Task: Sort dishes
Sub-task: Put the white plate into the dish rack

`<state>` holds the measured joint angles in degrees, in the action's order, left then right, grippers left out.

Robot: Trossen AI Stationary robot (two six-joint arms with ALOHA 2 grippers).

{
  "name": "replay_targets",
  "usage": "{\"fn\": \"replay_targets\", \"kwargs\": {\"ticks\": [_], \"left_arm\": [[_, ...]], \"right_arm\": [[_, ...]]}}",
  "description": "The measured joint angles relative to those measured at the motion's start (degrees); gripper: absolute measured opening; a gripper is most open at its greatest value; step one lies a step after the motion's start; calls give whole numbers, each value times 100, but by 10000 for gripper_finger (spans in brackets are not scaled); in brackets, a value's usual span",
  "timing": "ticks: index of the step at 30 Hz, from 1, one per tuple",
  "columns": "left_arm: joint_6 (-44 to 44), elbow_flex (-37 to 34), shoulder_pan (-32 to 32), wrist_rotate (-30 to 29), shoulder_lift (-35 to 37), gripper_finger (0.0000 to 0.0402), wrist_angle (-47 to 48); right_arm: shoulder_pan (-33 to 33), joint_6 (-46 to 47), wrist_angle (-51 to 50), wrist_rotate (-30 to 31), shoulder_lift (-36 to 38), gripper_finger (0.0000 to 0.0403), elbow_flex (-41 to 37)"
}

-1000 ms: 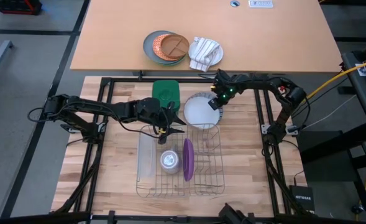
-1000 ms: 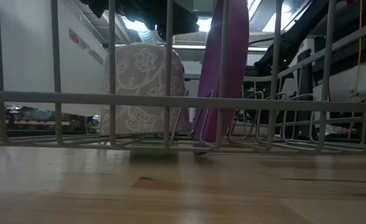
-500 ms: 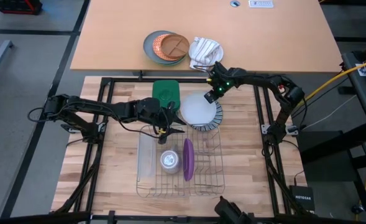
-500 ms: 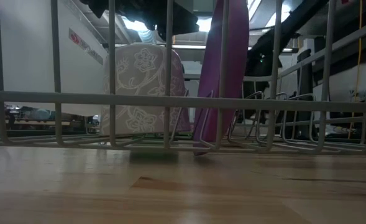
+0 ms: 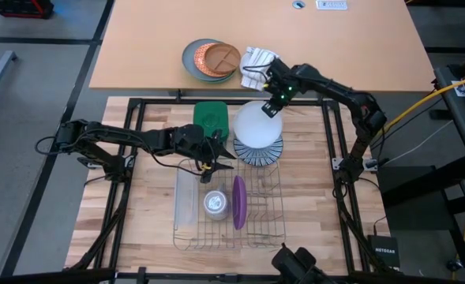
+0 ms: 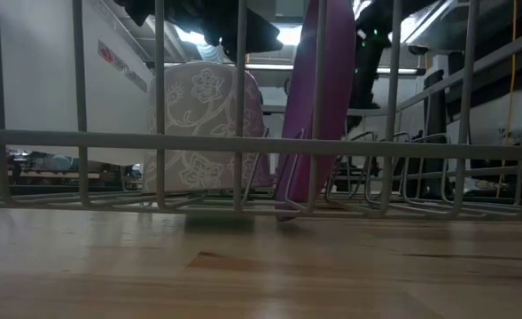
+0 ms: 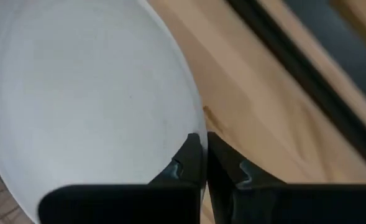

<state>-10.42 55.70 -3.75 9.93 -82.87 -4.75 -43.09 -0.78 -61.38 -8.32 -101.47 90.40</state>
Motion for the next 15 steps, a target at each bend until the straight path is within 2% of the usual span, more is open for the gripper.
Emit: {"fn": "replay_targets", "kwargs": {"ticks": [3,9,12,15], "left_arm": [[-1,0,0,0,0,148,-7],[-1,0,0,0,0,148,-11],[-1,0,0,0,0,148,-22],[-1,0,2,0,0,148,-39]], "right_arm": [[0,-114,-574,184,2,8,530],[-7,-126,-1741,82,11,8,1602],[-7,-117,-2316,-117,11,8,2082],[-7,-107,-2861,-627,13,8,2490]]}}
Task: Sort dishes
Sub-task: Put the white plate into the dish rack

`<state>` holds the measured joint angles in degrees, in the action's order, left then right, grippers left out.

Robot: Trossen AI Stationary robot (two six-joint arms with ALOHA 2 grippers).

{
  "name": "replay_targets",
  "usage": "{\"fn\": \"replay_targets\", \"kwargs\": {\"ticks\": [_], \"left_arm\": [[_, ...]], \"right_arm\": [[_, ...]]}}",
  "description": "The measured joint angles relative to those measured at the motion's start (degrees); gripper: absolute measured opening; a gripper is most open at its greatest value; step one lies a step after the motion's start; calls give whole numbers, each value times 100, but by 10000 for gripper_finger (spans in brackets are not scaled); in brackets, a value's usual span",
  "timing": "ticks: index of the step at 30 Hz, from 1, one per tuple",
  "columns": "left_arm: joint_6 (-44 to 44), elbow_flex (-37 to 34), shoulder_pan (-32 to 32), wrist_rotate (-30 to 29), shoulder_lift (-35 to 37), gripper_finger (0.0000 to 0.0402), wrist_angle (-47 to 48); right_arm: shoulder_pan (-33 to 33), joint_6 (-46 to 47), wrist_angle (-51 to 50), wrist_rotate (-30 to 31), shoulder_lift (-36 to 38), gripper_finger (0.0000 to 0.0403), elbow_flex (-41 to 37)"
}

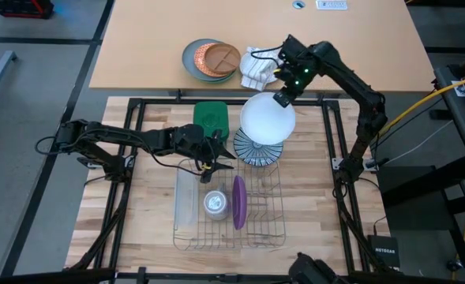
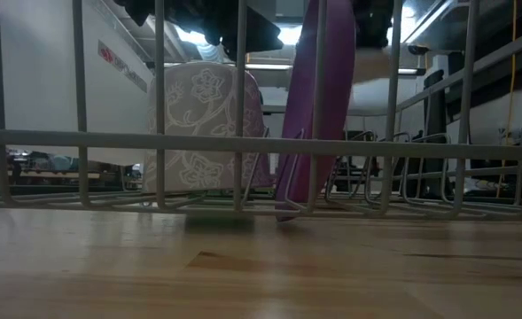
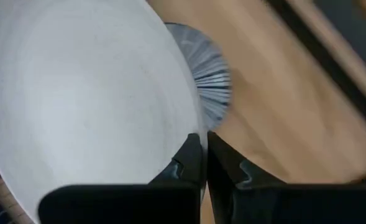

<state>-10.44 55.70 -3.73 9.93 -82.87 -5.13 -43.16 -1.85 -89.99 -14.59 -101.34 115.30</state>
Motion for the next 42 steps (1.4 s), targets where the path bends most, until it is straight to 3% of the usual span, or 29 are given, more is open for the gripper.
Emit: {"fn": "replay_targets", "kwargs": {"ticks": [2,8,12,18,25,31,42], "left_arm": [[0,0,17,0,0,148,-61],[-260,0,273,0,0,148,-467],[-913,0,568,2,0,148,-882],[-1670,-2,966,-282,109,148,-1814],[-2538,-2,1300,-1840,537,148,-2365],[-3712,0,1253,-2441,848,148,-2919],[-3074,0,546,-2575,922,148,-2411]], "right_arm": [[0,107,-2,-545,21,8,129],[-173,740,-8,-3092,50,8,202],[-188,800,-5,-3996,50,8,202],[-186,782,-4,-4044,51,9,200],[-186,747,-1,-4009,50,10,22],[-181,648,1,-3971,46,8,-272],[131,607,0,-3639,46,9,-756]]}}
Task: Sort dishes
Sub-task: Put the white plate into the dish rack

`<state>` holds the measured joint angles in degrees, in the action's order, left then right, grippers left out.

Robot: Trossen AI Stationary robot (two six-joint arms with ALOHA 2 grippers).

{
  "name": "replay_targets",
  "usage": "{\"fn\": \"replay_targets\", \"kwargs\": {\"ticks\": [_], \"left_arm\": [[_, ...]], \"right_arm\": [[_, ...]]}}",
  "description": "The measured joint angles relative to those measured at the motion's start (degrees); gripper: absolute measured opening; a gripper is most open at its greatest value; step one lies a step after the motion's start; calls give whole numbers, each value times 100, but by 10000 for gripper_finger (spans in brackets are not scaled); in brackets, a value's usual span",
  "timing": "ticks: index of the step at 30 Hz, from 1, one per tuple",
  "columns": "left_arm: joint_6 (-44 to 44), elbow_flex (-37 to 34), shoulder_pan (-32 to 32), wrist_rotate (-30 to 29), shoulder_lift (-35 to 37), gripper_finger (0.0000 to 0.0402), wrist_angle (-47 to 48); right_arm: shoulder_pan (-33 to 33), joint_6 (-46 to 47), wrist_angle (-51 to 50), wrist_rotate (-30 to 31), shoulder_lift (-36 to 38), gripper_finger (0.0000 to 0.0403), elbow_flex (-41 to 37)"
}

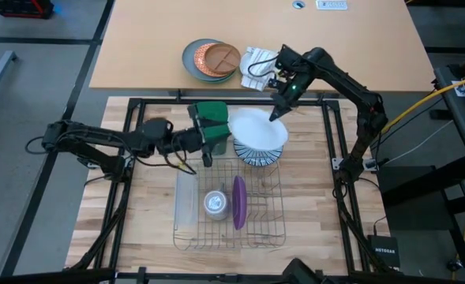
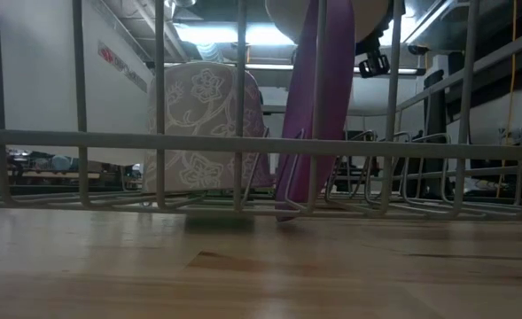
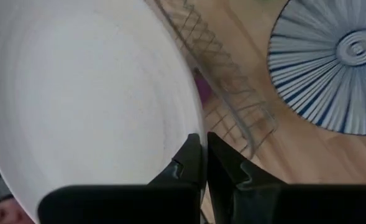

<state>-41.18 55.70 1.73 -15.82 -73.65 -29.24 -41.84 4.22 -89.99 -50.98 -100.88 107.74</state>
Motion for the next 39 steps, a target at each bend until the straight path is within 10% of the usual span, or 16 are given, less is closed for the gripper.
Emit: {"fn": "replay_targets", "kwargs": {"ticks": [39], "left_arm": [[969,-2,573,1821,-178,148,1803]], "right_arm": [[1707,367,13,999,0,10,-83]]}}
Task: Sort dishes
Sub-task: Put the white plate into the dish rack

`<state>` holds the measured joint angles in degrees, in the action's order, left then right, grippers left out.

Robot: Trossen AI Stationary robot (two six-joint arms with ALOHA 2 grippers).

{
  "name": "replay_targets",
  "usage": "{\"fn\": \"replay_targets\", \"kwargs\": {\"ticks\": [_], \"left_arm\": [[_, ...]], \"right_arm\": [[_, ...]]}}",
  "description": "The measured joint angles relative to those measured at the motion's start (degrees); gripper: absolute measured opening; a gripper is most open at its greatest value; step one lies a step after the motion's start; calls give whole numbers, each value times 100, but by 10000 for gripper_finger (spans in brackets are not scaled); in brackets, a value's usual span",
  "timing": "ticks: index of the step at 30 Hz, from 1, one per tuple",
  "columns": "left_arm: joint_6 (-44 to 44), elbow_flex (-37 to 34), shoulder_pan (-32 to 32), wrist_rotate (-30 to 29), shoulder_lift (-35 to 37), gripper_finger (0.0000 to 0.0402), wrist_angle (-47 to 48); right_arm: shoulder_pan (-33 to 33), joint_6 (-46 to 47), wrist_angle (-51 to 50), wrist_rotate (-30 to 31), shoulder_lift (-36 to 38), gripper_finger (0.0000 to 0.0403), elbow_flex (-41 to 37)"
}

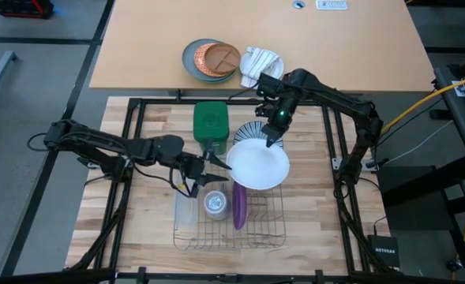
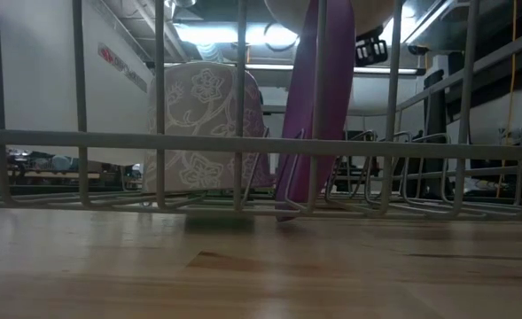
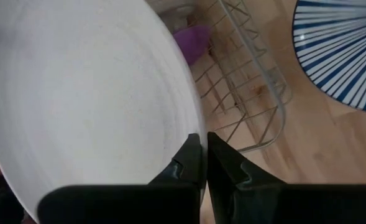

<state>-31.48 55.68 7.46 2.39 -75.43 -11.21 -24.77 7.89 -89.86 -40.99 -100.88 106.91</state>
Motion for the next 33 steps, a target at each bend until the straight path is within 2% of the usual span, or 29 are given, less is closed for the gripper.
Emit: {"fn": "replay_targets", "kwargs": {"ticks": [10,18,23,28,33], "left_arm": [[-94,0,0,2,-97,137,192],[-399,0,4,78,-148,60,210],[-614,0,9,120,-152,9,228],[-558,0,10,105,-152,7,292],[-281,0,3,20,-154,5,404]], "right_arm": [[239,470,17,0,0,12,0],[269,603,33,4,0,11,0],[258,614,372,2,-2,34,2],[260,583,768,85,-2,49,2],[264,558,1085,595,-2,56,4]]}}
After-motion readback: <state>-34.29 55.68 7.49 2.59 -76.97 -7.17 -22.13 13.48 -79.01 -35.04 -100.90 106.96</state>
